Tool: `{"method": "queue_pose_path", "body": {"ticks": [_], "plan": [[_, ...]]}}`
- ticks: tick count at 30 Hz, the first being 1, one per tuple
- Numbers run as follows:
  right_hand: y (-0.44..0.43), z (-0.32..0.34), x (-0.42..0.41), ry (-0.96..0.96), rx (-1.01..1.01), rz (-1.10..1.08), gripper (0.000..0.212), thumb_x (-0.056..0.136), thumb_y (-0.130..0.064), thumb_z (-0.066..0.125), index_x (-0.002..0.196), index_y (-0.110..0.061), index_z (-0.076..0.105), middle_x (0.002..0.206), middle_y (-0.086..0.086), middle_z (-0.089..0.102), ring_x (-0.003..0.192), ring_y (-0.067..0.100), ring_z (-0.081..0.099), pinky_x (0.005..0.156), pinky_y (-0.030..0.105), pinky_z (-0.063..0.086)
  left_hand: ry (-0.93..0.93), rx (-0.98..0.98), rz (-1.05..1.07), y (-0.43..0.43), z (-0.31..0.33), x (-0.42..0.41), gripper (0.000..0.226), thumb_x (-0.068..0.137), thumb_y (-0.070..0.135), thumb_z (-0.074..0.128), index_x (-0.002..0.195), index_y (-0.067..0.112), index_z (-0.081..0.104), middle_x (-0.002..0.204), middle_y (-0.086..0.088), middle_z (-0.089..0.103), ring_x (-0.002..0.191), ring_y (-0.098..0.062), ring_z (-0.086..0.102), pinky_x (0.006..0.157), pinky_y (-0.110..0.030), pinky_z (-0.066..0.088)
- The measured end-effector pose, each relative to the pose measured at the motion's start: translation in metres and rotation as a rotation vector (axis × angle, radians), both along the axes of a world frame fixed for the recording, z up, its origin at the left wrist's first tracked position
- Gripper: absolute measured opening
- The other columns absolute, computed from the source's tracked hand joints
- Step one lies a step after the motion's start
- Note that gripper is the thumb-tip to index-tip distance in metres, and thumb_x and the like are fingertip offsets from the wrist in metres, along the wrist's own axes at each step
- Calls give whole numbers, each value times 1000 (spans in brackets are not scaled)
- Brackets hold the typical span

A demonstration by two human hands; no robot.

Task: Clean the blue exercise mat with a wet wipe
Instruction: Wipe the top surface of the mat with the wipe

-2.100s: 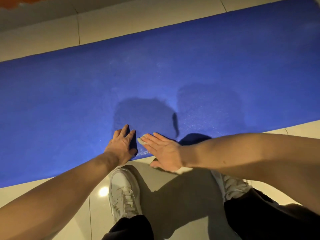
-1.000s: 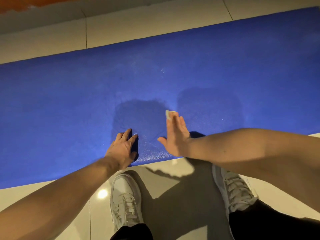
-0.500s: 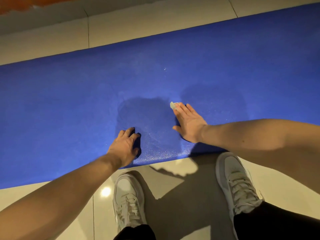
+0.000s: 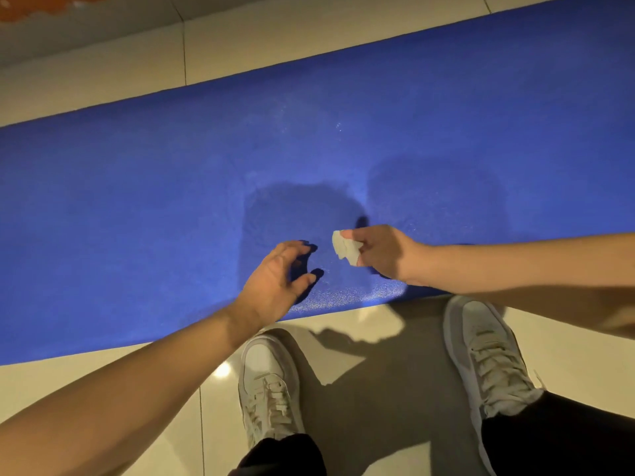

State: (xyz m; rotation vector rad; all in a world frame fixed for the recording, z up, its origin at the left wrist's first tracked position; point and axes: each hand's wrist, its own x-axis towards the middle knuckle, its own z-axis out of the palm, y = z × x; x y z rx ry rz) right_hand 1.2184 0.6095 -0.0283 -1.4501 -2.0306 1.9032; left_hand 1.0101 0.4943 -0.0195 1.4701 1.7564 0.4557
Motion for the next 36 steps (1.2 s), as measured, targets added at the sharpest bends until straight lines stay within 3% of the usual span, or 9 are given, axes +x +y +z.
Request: {"method": "queue_pose_path", "body": {"ticks": [2, 3, 5, 10, 15, 18, 23, 27, 36], "plan": [[-3, 4, 7, 14, -68, -58, 19, 93, 17, 45, 103, 23, 60, 93, 25, 68, 77, 29, 56, 84, 25, 57, -39, -3, -1, 0, 2, 11, 43, 90, 25, 72, 131, 23, 58, 130, 10, 53, 105, -6, 57, 101, -26, 47], [-5, 4, 9, 36, -115, -98, 24, 93, 14, 51, 114, 19, 61, 104, 30, 68, 76, 23, 62, 81, 29, 59, -51, -8, 1, 0, 3, 15, 43, 90, 25, 73, 130, 23, 58, 126, 10, 54, 102, -6, 57, 98, -23, 47], [-7, 5, 9, 59, -217, -192, 31, 94, 7, 60, 125, 4, 64, 106, 23, 72, 74, 11, 68, 69, 19, 58, -65, -15, 10, 1, 5, 22, 41, 88, 27, 75, 126, 23, 59, 118, 9, 55, 98, -8, 58, 91, -18, 47], [-11, 4, 4, 109, -369, -260, 24, 94, -3, 68, 119, -5, 69, 111, 19, 74, 99, 27, 74, 86, 33, 61, -67, -14, 47, 4, 9, 28, 38, 86, 28, 78, 120, 29, 59, 107, 21, 54, 89, -4, 59, 79, -11, 46], [-17, 10, 2, 103, -369, -200, 34, 91, 4, 67, 123, -9, 67, 109, 14, 73, 91, 22, 75, 86, 32, 61, -31, -43, 37, 2, 8, 27, 36, 82, 39, 79, 113, 32, 61, 103, 15, 58, 84, -8, 63, 78, -24, 53], [-19, 13, 2, 101, -381, -177, 41, 89, 7, 66, 128, -7, 64, 105, 16, 74, 87, 20, 75, 80, 27, 61, 8, -62, 16, 0, 7, 26, 37, 82, 42, 79, 114, 31, 62, 103, 15, 59, 84, -5, 62, 77, -23, 52], [-20, 11, 4, 90, -363, -114, 48, 86, 6, 68, 132, -6, 63, 103, 18, 75, 96, 30, 74, 87, 35, 61, 37, -77, 27, -1, 10, 29, 26, 85, 40, 77, 106, 31, 64, 91, 18, 59, 81, -2, 59, 71, -15, 46], [-24, 11, 5, 92, -365, -63, 51, 87, 7, 68, 135, -6, 58, 100, 18, 76, 93, 26, 76, 80, 29, 61, 22, -101, 35, -2, 11, 30, 15, 86, 37, 76, 94, 28, 67, 86, 12, 64, 77, -7, 60, 72, -24, 50], [-29, 8, 6, 128, -369, 3, 32, 90, -2, 70, 121, -7, 64, 100, 15, 77, 96, 24, 75, 91, 37, 59, -105, -169, 112, -8, 7, 29, 11, 90, 28, 72, 84, 20, 66, 76, -2, 66, 68, -19, 57, 69, -34, 49]]}}
